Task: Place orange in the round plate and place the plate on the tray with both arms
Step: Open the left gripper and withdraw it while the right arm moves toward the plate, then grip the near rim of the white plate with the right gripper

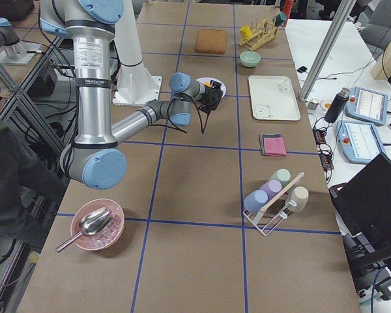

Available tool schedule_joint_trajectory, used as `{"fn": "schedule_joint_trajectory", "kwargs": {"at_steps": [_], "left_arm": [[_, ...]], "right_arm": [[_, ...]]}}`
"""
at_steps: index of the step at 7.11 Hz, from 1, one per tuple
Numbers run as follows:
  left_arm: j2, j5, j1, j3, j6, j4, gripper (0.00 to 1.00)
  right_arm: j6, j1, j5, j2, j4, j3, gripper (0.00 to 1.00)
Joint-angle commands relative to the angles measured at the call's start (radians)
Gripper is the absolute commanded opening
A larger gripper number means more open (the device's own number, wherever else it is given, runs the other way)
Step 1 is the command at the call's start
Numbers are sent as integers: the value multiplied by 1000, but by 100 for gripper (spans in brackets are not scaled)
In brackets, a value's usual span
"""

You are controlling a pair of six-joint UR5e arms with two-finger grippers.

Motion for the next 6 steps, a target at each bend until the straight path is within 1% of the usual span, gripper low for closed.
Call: {"fn": "schedule_joint_trajectory", "kwargs": {"at_steps": [1, 2, 3, 5, 6], "left_arm": [[89, -82, -67, 23, 36, -8, 99], [130, -85, -94, 9, 39, -11, 99], [134, -85, -94, 2, 39, -11, 99], [141, -85, -94, 0, 38, -11, 99], [141, -85, -94, 0, 38, -11, 99]], "right_arm": [[88, -259, -321, 17, 70, -15, 97], [89, -340, -419, 26, 125, -44, 95], [92, -373, -452, 51, 148, -83, 93], [188, -387, -471, 120, 142, -160, 84], [225, -387, -472, 149, 135, -173, 82]]}}
